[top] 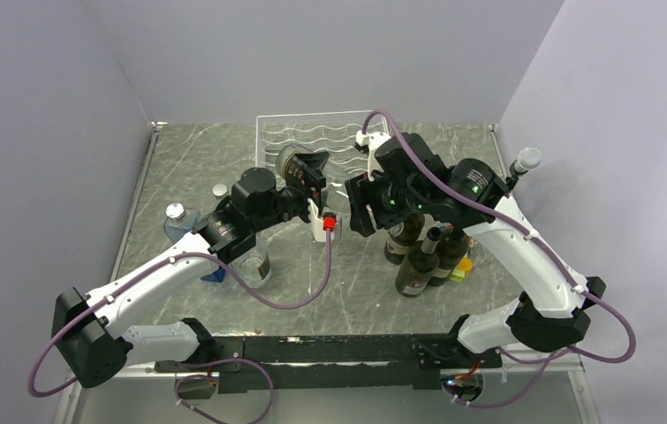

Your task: Put the wine bottle on the wine rack

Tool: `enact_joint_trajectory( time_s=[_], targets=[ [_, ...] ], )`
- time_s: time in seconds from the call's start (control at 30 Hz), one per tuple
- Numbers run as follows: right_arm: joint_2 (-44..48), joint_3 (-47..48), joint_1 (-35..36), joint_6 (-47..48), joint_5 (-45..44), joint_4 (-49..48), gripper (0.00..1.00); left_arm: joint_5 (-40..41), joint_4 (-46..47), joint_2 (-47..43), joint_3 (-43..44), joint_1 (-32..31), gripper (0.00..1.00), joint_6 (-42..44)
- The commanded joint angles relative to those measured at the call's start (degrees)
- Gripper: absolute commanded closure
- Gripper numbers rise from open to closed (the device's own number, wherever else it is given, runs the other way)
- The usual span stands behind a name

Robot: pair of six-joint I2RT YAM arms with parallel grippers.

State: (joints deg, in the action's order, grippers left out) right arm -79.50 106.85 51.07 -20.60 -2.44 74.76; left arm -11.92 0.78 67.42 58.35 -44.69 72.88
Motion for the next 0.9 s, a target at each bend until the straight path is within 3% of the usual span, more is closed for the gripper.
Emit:
enact_joint_trajectory(
  time_s=[0.0,0.17,0.3,0.4,0.6,0.63,0.67,0.7,0.8,0.87],
  targets=[
    [-0.38,-0.15,-0.01,0.18,1.12,-2.24,0.36,-2.42,11.75,-2.37,3.38,-0.16,0.99,2.13],
    [-0.53,-2.25,0.11,0.80,1.10,-2.78,0.37,-1.56,11.64,-2.19,3.77,-0.14,0.99,3.30],
    [-0.92,-2.39,0.34,2.05,0.13,-2.66,0.32,-1.34,11.34,-1.79,3.92,-0.19,0.99,4.97],
    [-1.29,-2.46,0.40,2.70,0.70,-2.72,0.35,-0.71,11.26,-1.18,4.36,-0.24,0.99,5.47],
    [-0.88,-4.45,0.52,3.42,1.57,-3.09,0.67,-0.81,13.00,-0.15,5.53,-0.16,0.99,3.68],
    [-1.03,-4.61,0.52,3.46,1.52,-2.98,0.77,-0.68,12.98,0.02,5.74,-0.14,0.99,3.69],
    [-1.17,-4.56,0.52,3.42,1.30,-2.77,0.92,-0.51,12.71,0.16,5.87,-0.17,0.99,3.74],
    [-1.32,-4.47,0.52,3.14,0.95,-2.59,1.00,-0.58,12.27,0.24,6.09,-0.15,0.99,3.81],
    [-0.61,-4.83,0.63,2.15,-1.05,-3.40,1.00,0.17,12.29,0.35,5.85,-0.16,0.93,4.20],
    [0.10,-4.49,0.70,1.53,-2.35,-4.44,1.00,0.88,12.85,0.27,5.00,-0.19,0.74,4.89]
  ],
)
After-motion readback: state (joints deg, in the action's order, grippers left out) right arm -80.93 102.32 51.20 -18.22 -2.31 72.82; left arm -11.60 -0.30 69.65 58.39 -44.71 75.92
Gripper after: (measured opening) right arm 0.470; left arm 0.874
